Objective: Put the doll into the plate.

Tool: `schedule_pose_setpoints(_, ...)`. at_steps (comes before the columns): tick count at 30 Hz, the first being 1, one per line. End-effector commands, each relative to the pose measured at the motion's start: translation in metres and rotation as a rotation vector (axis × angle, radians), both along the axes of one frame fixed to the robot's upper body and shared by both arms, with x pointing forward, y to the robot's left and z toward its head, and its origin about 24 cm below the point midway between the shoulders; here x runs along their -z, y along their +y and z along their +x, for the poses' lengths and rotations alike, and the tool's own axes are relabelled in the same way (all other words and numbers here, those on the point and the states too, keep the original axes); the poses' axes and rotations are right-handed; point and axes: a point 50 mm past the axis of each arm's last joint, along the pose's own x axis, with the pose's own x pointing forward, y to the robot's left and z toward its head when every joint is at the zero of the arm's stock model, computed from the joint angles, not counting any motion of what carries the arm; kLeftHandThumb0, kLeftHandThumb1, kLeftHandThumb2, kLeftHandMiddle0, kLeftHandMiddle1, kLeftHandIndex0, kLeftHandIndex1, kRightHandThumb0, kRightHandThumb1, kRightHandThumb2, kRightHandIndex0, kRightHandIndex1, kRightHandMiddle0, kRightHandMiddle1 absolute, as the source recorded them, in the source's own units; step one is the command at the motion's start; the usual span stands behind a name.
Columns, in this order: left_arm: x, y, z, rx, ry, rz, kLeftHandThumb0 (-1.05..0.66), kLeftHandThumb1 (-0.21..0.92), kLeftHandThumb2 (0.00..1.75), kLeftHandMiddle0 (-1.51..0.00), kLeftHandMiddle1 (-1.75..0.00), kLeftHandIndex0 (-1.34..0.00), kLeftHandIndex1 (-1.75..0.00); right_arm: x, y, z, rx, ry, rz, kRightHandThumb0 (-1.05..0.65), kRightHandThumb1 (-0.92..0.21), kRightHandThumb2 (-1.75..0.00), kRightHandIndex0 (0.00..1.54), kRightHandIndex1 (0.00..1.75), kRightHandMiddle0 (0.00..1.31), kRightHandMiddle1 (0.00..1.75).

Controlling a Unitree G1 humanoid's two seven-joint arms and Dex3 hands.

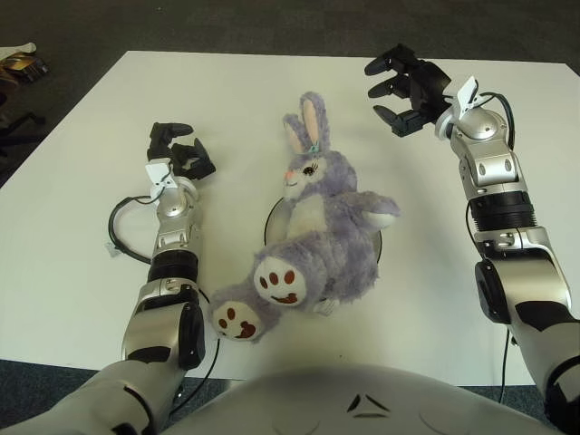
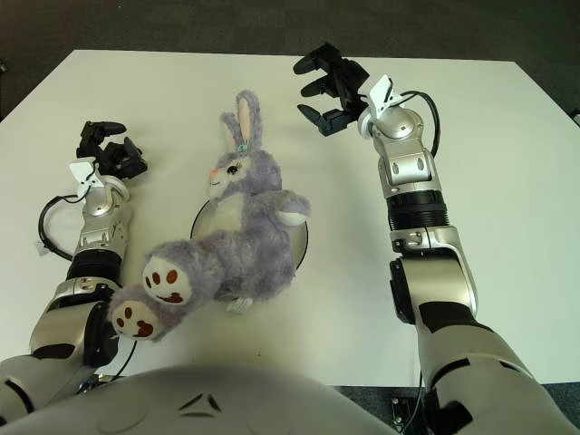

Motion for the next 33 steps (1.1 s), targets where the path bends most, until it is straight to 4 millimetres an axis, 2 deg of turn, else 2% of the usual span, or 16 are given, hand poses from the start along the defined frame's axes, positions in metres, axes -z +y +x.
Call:
schedule_pose_setpoints(1,0.013,-0.003,-0.003,0.052,0.067,0.016,-0.02,0.21,1.43,-0.73,-1.75,-0.46,-1.68,0.006,-0.004,-0.001,0.036,0.023,0.056,-0.39,-0.38,-1.12,0.24,1.13,0.06,1.37)
schedule_pose_setpoints(13,0.009,-0.011,0.000,0.167,0.060,0.055,-0.02,0.22,1.43,-0.72,-1.75,-0.44,-1.70,0.018,-0.012,-0.004,0.028,0.021,0.119,-0.38,-0.41,-1.13,0.27,1.15,0.19,1.43)
schedule_pose_setpoints(23,-0.003,-0.025,0.010,0.295,0.011,0.069,-0.02,0.22,1.45,-0.72,-1.75,-0.42,-1.74,0.032,-0.021,-0.017,0.057,0.046,0.183,-0.36,-0.45,-1.12,0.26,1.19,0.16,1.44)
schedule_pose_setpoints(33,-0.006,-0.041,0.019,0.416,0.004,0.088,-0.02,0.21,1.46,-0.73,-1.75,-0.43,-1.74,0.047,-0.035,-0.024,0.124,0.052,0.211,-0.37,-0.49,-1.10,0.41,1.32,0.15,1.47)
